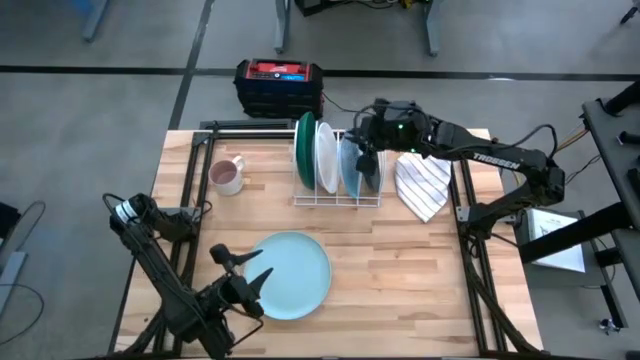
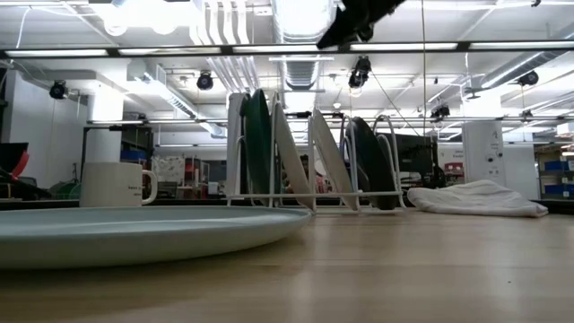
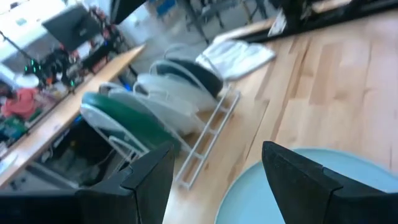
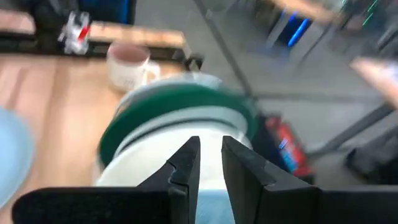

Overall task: Sort dishes
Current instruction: Put the gray plate in the dishwasher rack

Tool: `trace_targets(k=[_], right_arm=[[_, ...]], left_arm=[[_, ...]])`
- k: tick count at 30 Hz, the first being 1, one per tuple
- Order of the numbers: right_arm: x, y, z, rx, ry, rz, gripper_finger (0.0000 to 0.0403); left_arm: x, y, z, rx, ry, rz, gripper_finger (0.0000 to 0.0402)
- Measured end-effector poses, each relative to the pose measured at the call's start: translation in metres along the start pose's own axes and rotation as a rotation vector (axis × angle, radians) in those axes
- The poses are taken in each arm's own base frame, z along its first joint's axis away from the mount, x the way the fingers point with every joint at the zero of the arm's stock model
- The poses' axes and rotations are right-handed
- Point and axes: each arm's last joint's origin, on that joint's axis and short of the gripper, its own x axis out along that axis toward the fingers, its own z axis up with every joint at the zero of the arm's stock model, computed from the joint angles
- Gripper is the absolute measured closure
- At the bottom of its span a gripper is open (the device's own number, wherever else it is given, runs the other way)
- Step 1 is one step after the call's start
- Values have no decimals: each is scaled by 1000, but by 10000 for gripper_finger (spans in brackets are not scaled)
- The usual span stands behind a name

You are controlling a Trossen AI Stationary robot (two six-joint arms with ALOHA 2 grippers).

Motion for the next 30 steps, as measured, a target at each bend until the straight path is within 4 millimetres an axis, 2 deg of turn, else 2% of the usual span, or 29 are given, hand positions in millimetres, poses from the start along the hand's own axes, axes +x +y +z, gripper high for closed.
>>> trace_targets(k=[7, 11, 20, 30], right_arm=[[16, 22, -35, 137, 115, 143, 358], [20, 39, -47, 173, 158, 181, 363], [20, 87, -65, 229, 168, 282, 367], [21, 126, -97, 427, 196, 344, 369]], left_arm=[[8, 2, -1, -17, 99, 9, 169], [10, 2, -6, -34, 142, 10, 169], [11, -2, -38, -112, 245, 30, 169], [4, -18, -72, -249, 320, -43, 169]])
